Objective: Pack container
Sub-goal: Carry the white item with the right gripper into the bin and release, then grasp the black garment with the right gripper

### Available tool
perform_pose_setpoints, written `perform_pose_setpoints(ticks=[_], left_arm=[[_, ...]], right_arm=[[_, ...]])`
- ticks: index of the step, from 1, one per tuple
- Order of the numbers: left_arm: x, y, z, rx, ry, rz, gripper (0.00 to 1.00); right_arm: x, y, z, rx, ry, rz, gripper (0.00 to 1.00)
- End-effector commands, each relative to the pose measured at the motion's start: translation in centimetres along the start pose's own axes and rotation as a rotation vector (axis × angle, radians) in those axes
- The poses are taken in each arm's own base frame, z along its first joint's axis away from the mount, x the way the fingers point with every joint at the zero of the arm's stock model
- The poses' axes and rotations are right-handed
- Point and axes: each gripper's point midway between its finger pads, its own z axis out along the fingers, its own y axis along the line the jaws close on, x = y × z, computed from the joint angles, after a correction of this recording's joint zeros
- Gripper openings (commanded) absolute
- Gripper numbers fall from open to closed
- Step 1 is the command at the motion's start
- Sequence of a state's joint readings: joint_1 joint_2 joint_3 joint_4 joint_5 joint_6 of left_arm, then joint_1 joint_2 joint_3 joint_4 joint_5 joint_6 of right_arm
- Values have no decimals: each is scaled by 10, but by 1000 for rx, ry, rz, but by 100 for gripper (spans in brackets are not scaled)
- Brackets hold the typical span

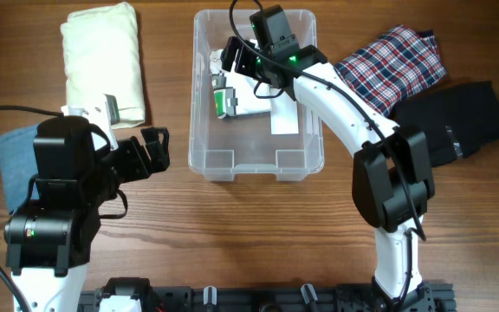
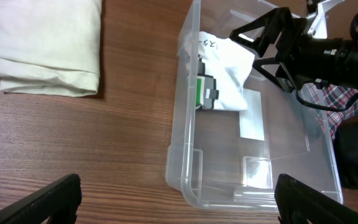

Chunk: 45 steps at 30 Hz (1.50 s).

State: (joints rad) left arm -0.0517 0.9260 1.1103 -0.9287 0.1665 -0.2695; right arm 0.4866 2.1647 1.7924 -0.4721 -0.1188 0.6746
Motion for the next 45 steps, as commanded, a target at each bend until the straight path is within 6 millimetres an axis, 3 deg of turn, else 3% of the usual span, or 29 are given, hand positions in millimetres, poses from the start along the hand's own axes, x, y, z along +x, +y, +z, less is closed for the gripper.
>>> perform_pose_setpoints(ticks=[1,4,6,7,8,9,10,11,12,13,14,18,21,24,25,29,35,36,38,40,43,45], left_arm=[[-4,-4,-2,17,-5,-12,100],[-4,-4,-2,17,-5,-12,100],[-4,-4,-2,17,-5,-12,100],[-4,-4,-2,17,-5,-12,100],[-4,-4,-2,17,-5,-12,100],[-4,-4,-2,17,-4,-12,100],[-3,-4,-2,16,-2,-12,100],[-3,-4,-2,16,-1,-13,100],[-3,-4,-2,16,-1,-13,100],[-3,-4,-2,16,-1,-13,100],[-3,-4,-2,16,-2,-13,100],[-3,-4,-2,16,-1,-13,100],[-3,-4,-2,16,0,-13,100],[-3,-4,-2,16,0,-13,100],[-3,-4,-2,15,0,-13,100],[-3,-4,-2,15,0,-27,100],[-3,-4,-2,15,1,-32,100],[-3,-4,-2,15,1,-32,100],[-2,-3,-2,14,4,-32,100],[-2,-3,-2,14,4,-32,100],[-2,-3,-2,14,4,-32,100],[-2,-3,-2,14,4,-32,100]], right_arm=[[-9,-2,-3,25,-21,-71,100],[-27,15,-35,-3,-84,-188,100],[-57,37,-93,-19,-212,-271,100],[-66,40,-111,-15,-254,-291,100],[-88,39,-151,24,-355,-301,100],[-112,22,-194,100,-458,-260,100],[-128,0,-223,153,-511,-221,100],[-136,-21,-237,189,-519,-190,100],[-140,-69,-249,272,-492,-75,100],[-129,-126,-256,363,-421,120,100],[-111,-167,-259,428,-352,280,100],[-29,-299,-258,560,-95,647,100],[31,-364,-245,611,2,776,100],[75,-405,-232,630,23,853,100],[81,-415,-230,631,10,849,100],[85,-439,-218,633,-83,831,100],[92,-456,-193,611,-165,789,100],[92,-457,-190,603,-165,789,93],[81,-454,-185,555,-181,742,58],[61,-445,-182,470,-218,672,6],[28,-420,-193,351,-284,594,4],[-7,-393,-221,278,-373,502,4]])
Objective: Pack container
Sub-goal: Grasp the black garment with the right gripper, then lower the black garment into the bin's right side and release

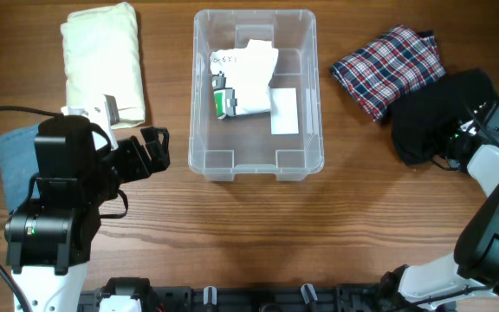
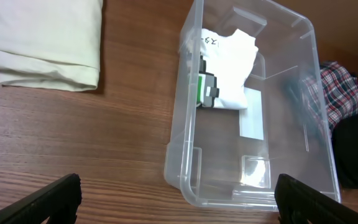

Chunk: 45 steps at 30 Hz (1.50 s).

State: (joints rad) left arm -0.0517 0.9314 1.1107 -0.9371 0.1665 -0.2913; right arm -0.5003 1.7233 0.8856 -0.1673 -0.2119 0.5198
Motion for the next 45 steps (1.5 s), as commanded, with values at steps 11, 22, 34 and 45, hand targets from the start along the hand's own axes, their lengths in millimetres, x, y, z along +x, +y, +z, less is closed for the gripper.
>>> perform_pose_setpoints(ticks=[11,22,34,45], left_arm=[[-4,-4,-3,19,-9,-8,100],[-4,-4,-3,18,-8,-8,100],[-1,-1,10,1,37,-17,100],[-1,-1,10,2,37,-17,100]], right_arm=[[60,291,-274,-718,-231,-835,4],[255,318,-97,-522,369,-1102,4],[173,334,-151,-388,-10,-1088,100],[205,350,-160,-533,15,-1270,4]])
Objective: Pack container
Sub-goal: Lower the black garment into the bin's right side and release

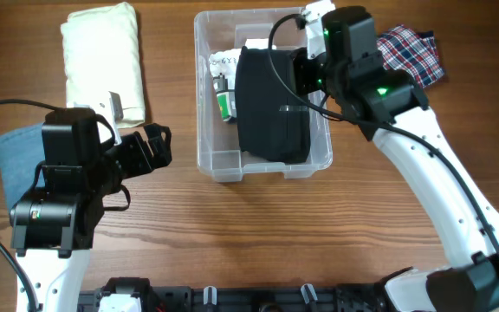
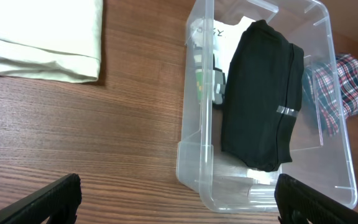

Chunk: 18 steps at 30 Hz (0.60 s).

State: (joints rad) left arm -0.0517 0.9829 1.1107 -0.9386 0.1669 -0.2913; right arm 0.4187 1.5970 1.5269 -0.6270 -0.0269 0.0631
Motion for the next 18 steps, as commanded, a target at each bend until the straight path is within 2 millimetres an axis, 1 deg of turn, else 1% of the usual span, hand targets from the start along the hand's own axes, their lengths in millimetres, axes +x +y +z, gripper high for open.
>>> perform_pose_setpoints(ticks=[1,4,5,6,7,8,9,10,11,12,13,14,15,16,17,18], left_arm=[[-5,-5,-4,20,-12,-8,100],[-5,-5,-4,20,-12,-8,100],[-5,-5,-4,20,-12,-8,100],[-4,-5,-4,20,-11,-8,100],[-4,-5,-4,20,-11,-7,100],[-4,-5,-4,23,-10,-7,100],[-4,-6,-4,27,-9,-8,100],[-4,-6,-4,27,-8,-7,100],[-4,-6,-4,27,-9,-8,100],[-4,-6,-4,27,-9,-8,100],[-4,-6,-4,27,-8,-7,100],[-3,-6,-4,26,-5,-8,100],[-2,-5,-4,25,-3,-8,100],[-1,-5,-4,23,3,-10,100],[0,-4,-4,20,8,-11,100],[0,-4,-4,20,8,-11,100]], right_arm=[[24,34,48,-103,81,-121,4],[51,43,115,-80,124,-142,4],[63,44,138,-81,141,-131,4],[83,43,162,-76,181,-99,4],[112,40,184,-67,251,-74,4],[150,37,201,-58,350,-56,30],[178,34,208,-52,430,-57,51],[195,32,209,-48,487,-64,55],[201,30,206,-42,512,-68,56],[194,31,202,-43,501,-68,57],[182,31,197,-42,473,-68,57],[168,31,191,-34,439,-71,57],[147,28,182,-12,385,-77,60],[117,25,168,20,311,-81,67],[72,21,139,56,195,-82,70],[35,18,109,80,85,-75,72]])
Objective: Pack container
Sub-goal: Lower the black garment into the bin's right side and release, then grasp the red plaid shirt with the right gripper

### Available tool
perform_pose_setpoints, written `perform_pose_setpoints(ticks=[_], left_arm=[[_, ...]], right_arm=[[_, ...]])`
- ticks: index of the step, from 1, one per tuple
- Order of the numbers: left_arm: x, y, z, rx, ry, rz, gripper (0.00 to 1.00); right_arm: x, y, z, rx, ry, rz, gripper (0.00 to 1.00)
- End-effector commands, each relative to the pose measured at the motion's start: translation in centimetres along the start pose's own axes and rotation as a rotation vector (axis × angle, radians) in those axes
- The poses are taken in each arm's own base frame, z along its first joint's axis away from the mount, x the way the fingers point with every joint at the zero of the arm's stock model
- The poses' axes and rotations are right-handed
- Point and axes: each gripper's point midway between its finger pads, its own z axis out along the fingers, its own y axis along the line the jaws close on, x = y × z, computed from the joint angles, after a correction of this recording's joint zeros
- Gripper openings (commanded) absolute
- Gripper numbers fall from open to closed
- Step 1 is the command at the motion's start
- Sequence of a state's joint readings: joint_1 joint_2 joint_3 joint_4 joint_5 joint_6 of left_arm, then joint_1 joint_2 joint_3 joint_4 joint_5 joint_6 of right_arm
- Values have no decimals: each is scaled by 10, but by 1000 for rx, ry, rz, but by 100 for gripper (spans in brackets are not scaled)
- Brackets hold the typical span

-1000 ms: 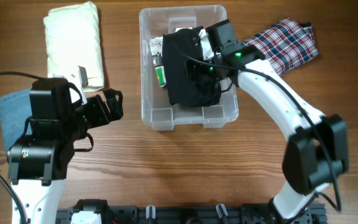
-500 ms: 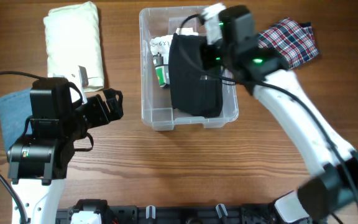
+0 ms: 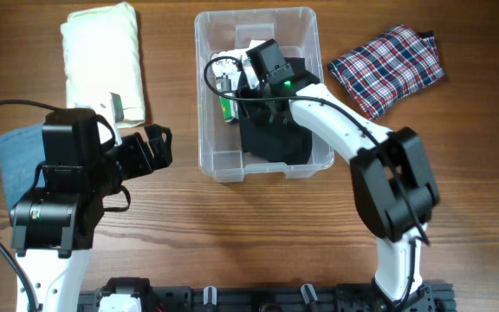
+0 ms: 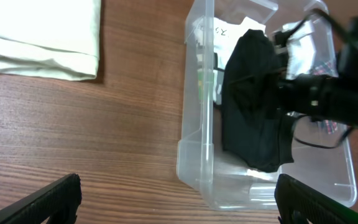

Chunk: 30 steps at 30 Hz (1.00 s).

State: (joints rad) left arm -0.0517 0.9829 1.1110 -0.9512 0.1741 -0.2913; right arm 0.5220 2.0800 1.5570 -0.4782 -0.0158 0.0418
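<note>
The clear plastic container (image 3: 199,113) (image 4: 188,155) stands at the table's far middle. Inside lie a white item with a green patch (image 3: 223,91) and a black folded garment (image 3: 275,139) (image 4: 253,112) on top of it. My right gripper (image 3: 246,89) (image 4: 283,81) reaches into the container from the right and rests against the black garment; motion blur hides how its jaws stand. My left gripper (image 3: 156,147) (image 4: 178,202) hangs wide open and empty over the bare table just left of the container.
A cream folded cloth (image 3: 102,61) (image 4: 39,37) lies at the far left. A plaid cloth (image 3: 388,62) lies right of the container. A blue cloth (image 3: 11,165) sits at the left edge, partly under my left arm.
The black garment was held up over the container and now lies lower inside it. My right arm has come down into the container. The left arm has not moved.
My right gripper was first in the container beside the white item. Then it was out at the right, at the black garment beside the plaid cloth. Later it held that garment over the container, and now the garment lies inside.
</note>
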Motion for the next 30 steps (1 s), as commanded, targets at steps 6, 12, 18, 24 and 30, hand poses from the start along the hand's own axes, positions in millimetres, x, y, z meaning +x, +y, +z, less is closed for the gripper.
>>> perform_pose_setpoints(ticks=[6,12,18,24,30], left_arm=[[-3,-4,-4,18,-6,-9,100],[-3,-4,-4,18,-6,-8,100],[-3,-4,-4,18,-6,-8,100],[-3,-4,-4,18,-5,-8,100],[-3,-4,-4,18,-5,-9,100]], right_arm=[[-82,-155,-263,314,-566,476,94],[54,-280,-194,268,-175,995,99],[126,-295,-90,103,95,1157,100],[133,-282,-13,-124,108,1181,89],[96,-275,-25,-260,-5,1124,4]])
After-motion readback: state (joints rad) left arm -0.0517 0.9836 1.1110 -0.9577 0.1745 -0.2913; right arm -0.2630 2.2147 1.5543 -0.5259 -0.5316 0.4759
